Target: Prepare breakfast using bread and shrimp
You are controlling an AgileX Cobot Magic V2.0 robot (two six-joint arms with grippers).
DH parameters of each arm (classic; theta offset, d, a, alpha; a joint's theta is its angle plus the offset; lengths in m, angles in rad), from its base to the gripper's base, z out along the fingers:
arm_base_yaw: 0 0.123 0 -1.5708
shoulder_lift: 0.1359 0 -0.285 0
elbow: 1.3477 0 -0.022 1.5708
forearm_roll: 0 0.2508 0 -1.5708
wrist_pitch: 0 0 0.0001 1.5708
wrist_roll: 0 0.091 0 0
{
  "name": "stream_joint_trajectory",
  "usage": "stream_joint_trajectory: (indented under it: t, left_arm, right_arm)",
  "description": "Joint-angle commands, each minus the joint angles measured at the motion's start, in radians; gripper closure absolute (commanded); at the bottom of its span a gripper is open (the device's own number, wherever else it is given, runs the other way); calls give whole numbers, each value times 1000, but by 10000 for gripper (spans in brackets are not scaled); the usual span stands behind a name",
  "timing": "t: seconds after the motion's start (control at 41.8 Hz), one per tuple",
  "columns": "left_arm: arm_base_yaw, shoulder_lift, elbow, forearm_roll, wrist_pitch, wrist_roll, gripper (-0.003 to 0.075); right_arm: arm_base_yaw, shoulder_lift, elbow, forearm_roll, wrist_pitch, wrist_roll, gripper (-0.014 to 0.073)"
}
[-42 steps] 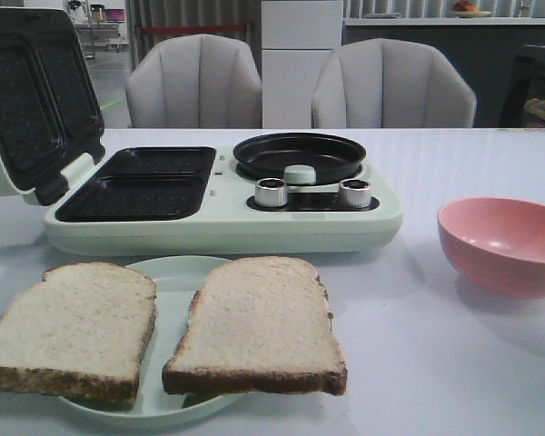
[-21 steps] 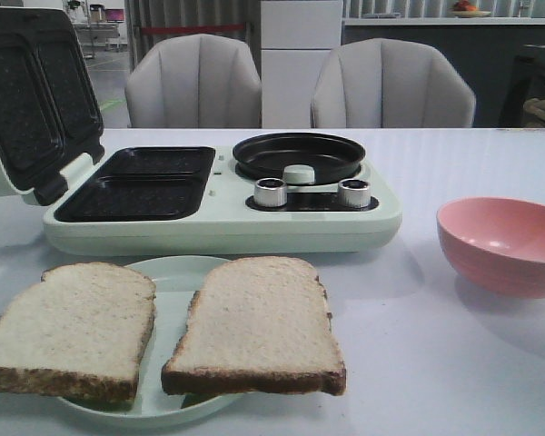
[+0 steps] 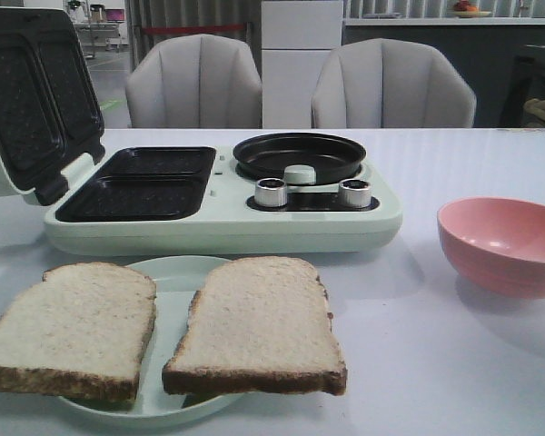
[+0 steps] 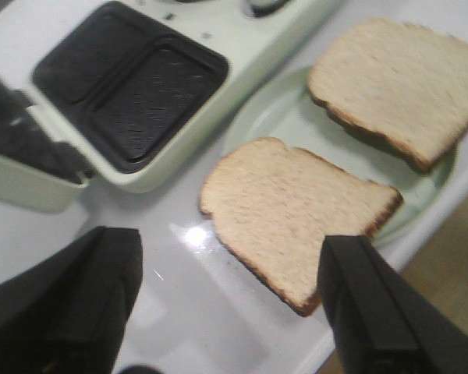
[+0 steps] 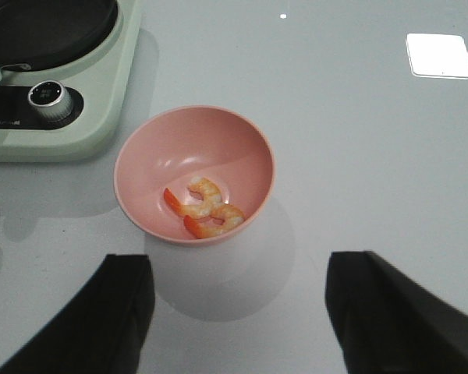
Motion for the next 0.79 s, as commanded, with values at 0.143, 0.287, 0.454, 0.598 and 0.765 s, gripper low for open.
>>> stream_joint_trajectory:
  t: [0.143,0.287,0.454,0.598,0.765]
  left_arm:
    - [-277,230,37,418,10,-255,192]
    - [-336,378,37,638,78,-464,192]
    - [-336,534,37,723,106,-539,192]
    - [-336,621,37,865,161,-715,192]
    - [-336,697,37,991,214,-854,193]
  right_arm:
    - [-2,2,-33,-7,-70,-4,25]
    - [-2,2,-33,-7,-70,-4,25]
    - [-2,2,-33,-7,-70,-4,25]
    - [-2,2,-33,-7,-70,-4,25]
    - [-2,2,-33,-7,-70,-4,25]
